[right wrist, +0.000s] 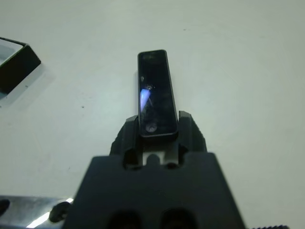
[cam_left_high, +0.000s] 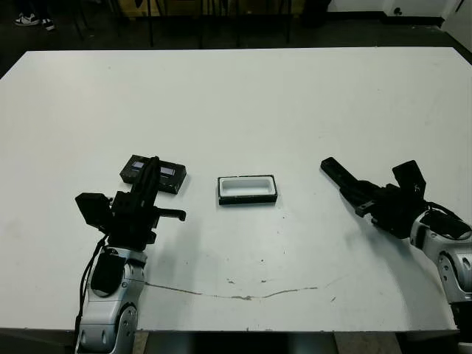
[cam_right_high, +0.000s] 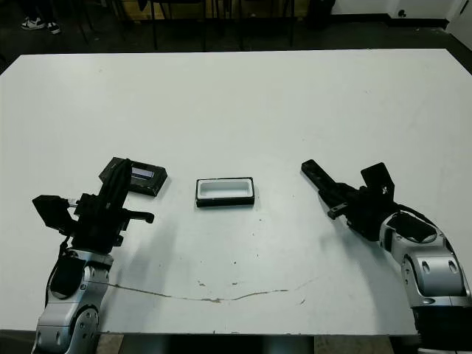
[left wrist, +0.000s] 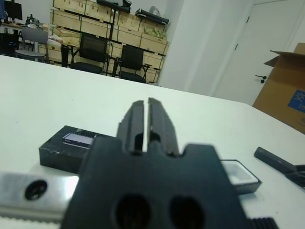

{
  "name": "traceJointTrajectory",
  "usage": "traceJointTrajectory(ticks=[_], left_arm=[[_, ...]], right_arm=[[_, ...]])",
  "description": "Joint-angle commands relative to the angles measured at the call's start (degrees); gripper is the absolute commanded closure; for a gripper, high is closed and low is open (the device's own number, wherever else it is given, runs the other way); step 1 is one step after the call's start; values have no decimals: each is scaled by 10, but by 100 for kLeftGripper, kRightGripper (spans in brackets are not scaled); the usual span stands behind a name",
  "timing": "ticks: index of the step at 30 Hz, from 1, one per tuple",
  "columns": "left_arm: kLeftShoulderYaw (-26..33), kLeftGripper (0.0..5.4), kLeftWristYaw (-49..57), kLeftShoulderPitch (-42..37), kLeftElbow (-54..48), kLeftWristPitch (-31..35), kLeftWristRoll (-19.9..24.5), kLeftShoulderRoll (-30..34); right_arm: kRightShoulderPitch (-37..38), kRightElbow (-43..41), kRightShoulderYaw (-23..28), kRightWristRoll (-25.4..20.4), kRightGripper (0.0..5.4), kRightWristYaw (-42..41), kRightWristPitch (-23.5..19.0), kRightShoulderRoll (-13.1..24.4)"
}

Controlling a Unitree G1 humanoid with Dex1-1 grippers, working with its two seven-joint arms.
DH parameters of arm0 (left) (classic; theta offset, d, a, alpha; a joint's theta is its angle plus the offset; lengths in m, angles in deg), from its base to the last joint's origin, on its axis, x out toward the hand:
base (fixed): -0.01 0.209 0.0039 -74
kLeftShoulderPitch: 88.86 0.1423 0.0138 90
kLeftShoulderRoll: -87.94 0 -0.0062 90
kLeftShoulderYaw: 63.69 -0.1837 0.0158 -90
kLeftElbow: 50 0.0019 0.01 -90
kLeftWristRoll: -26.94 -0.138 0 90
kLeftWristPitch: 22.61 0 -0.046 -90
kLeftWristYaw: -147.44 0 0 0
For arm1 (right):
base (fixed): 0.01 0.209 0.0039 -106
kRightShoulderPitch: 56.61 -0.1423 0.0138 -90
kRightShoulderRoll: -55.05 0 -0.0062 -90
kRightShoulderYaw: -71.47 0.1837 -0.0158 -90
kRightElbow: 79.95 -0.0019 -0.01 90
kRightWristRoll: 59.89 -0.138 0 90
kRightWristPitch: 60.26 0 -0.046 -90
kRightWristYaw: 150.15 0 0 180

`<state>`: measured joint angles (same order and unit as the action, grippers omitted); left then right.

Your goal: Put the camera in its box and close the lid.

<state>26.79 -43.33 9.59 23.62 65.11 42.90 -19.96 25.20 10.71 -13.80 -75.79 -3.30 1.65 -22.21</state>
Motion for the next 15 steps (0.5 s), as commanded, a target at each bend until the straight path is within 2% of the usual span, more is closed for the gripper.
traceJointTrajectory(ticks=[1, 4, 7, 12, 14, 15], left_arm=[[2, 540, -1, 4, 8, 5, -2, 7], [1, 540, 1, 4, 5, 11, 2, 5], [1, 540, 1, 3, 7, 7, -1, 5], [-3, 540, 2, 3, 6, 7, -5, 5], [-3, 540, 3, 3, 7, 6, -6, 5], [-4, 540, 2, 3, 8, 3, -7, 5]], right_arm=[[-1, -37, 23, -12, 486, 19, -9, -4], [-22, -70, 39, -43, 486, 10, -17, -4], [-55, -79, 40, -67, 486, -16, -9, 1], [-135, -76, -1, -78, 486, -74, -18, 17], [-172, -41, -29, -74, 486, -119, -6, 19], [-189, -22, -47, -59, 486, -139, 14, 21]])
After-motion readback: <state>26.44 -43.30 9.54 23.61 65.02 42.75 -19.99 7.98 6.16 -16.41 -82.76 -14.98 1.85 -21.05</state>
